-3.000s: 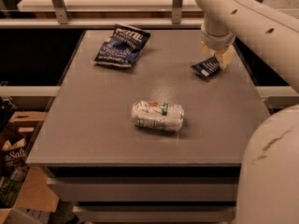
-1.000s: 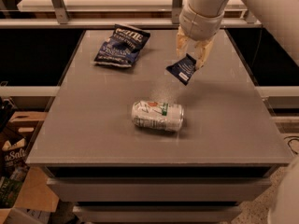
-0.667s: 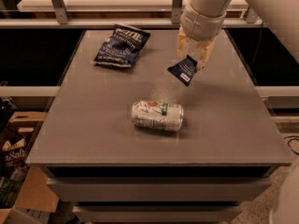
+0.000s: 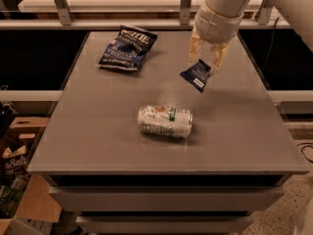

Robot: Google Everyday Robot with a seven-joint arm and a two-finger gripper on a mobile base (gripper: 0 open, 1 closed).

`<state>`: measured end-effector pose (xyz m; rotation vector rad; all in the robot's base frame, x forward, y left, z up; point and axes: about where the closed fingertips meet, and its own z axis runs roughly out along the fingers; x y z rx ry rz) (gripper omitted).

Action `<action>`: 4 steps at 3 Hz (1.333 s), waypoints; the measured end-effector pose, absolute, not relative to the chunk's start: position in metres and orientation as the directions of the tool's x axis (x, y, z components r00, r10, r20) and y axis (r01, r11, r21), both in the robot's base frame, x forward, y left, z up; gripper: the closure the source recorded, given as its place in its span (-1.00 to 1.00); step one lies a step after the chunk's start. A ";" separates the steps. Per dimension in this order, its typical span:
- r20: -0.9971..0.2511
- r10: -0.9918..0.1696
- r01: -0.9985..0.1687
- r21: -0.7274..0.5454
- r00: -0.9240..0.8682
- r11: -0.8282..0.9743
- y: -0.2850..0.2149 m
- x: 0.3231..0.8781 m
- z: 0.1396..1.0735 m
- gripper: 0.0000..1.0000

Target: Move rxbar blueberry near 7up can

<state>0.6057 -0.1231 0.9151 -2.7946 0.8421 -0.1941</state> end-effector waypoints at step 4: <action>0.011 -0.516 -0.496 -0.255 0.857 -0.830 -0.115 0.570 0.922 -0.26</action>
Offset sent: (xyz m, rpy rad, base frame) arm -0.0453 -0.0007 0.0069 0.0184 0.0655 0.0528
